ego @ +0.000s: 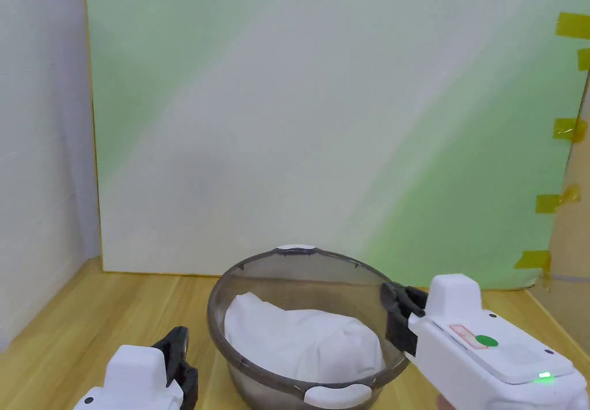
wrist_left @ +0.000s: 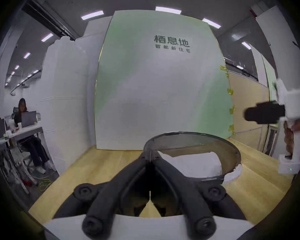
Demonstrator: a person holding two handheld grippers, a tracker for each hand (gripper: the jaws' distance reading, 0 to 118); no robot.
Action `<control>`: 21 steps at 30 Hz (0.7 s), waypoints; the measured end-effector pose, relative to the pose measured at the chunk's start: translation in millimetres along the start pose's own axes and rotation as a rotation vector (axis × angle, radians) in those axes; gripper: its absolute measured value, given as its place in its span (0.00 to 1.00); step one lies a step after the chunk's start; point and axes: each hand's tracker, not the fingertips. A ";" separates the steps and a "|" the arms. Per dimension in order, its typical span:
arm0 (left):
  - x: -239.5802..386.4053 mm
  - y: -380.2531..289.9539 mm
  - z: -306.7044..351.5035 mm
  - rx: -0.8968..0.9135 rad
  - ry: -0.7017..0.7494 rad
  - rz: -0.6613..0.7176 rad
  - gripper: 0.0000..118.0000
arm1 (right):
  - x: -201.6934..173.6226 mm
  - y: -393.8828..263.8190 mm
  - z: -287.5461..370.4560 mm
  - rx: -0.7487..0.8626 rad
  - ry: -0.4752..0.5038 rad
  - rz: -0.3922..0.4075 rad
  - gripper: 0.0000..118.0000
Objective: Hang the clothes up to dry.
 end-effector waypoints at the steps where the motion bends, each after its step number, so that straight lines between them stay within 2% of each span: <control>1: -2.4 -1.5 3.2 -0.005 0.000 0.004 0.02 | -14.9 9.5 -15.3 -0.054 0.048 0.020 0.00; 3: -7.0 -4.8 10.0 -0.005 0.006 -0.003 0.02 | -49.9 28.5 -50.3 -0.147 0.130 0.040 0.01; 5: -9.5 -6.7 17.3 0.007 0.021 -0.026 0.02 | -81.6 45.8 -90.7 -0.257 0.225 0.024 0.01; 7: -12.6 -7.3 21.1 0.015 0.030 -0.027 0.02 | -113.1 55.7 -131.9 -0.382 0.278 0.025 0.01; 9: -15.0 -8.9 25.2 0.031 0.038 -0.011 0.02 | -147.7 55.0 -178.4 -0.468 0.301 0.089 0.01; 11: -16.2 -12.3 23.4 0.037 0.053 -0.014 0.02 | -179.1 44.8 -225.4 -0.595 0.280 0.101 0.01; 14: -22.5 -16.9 21.6 0.034 0.052 0.015 0.02 | -218.3 19.4 -287.3 -0.754 0.237 0.200 0.01; 15: -24.4 -18.3 20.8 0.034 0.056 0.027 0.02 | -226.6 11.4 -305.4 -0.805 0.212 0.198 0.01; 18: -29.1 -22.0 19.9 0.042 0.059 0.025 0.02 | -240.5 -12.4 -348.0 -0.916 0.112 0.172 0.01; 21: -33.5 -23.3 17.4 0.052 0.075 0.040 0.02 | -245.4 -31.9 -370.4 -0.942 0.052 0.228 0.01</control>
